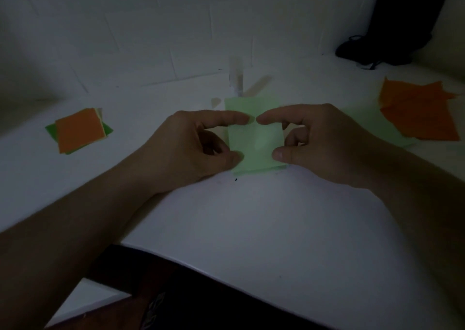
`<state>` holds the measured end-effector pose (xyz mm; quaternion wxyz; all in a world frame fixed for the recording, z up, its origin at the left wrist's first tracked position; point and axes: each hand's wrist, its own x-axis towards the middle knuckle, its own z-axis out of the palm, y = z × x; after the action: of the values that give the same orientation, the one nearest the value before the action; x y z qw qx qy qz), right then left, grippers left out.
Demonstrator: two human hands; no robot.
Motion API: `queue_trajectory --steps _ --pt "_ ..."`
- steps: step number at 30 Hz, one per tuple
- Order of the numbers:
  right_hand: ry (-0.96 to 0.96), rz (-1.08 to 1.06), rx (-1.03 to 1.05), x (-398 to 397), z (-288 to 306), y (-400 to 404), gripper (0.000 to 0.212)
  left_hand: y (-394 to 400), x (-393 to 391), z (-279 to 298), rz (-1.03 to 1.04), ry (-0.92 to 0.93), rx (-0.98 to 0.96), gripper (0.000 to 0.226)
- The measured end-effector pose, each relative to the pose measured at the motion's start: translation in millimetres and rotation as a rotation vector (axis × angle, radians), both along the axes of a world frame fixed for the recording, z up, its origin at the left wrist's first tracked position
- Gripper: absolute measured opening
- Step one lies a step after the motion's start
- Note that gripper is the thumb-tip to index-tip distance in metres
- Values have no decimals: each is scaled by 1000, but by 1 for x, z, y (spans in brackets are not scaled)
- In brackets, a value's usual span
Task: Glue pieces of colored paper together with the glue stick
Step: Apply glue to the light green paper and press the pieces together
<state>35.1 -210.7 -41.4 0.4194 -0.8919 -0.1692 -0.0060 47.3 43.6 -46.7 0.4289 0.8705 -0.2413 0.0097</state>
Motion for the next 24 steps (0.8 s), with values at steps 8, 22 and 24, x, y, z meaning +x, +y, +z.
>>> queue_trajectory --steps 8,22,24 --pt "-20 9 -29 1 -3 -2 55 -1 -2 2 -4 -4 25 53" --pt "-1 20 -55 -1 -3 -2 57 -2 -4 4 2 27 41 54" --pt "-7 19 -56 0 -3 -2 57 -2 -4 4 0 28 43 54"
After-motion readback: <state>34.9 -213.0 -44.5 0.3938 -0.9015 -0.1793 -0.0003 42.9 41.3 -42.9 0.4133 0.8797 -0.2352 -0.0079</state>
